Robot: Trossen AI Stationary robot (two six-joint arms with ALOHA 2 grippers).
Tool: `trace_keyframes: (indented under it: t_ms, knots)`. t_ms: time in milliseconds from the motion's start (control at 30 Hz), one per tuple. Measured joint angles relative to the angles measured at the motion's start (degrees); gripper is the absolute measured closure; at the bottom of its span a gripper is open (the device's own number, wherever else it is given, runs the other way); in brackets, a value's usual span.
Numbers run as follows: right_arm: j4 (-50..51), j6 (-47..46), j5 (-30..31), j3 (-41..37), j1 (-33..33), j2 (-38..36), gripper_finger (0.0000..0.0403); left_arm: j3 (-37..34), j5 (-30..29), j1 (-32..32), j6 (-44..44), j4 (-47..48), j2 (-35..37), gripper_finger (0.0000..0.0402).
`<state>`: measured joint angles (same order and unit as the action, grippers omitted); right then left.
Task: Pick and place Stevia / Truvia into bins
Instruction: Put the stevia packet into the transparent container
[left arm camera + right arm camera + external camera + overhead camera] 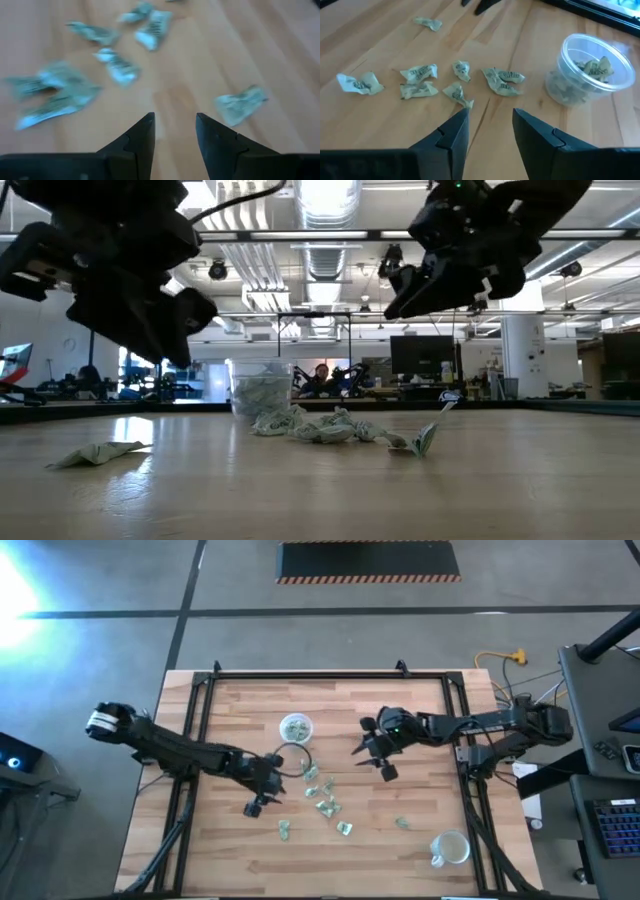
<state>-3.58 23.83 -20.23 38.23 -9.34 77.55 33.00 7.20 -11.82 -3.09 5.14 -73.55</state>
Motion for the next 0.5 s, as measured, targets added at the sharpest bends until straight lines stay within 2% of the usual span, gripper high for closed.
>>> trace_keyframes:
  t_ms: [267,500]
  knots:
    - [-0.2,-2.0,-0.6,-2.2,0.1,-5.2,0.0270,0.7,2.7,-4.2,0.0,-3.5,-7.3,0.0276]
    - [-0.4,-2.9,-1.2,-2.2,0.2,-5.6,0.0271,1.0,3.3,-8.1,6.2,-5.3,-11.2,0.0276]
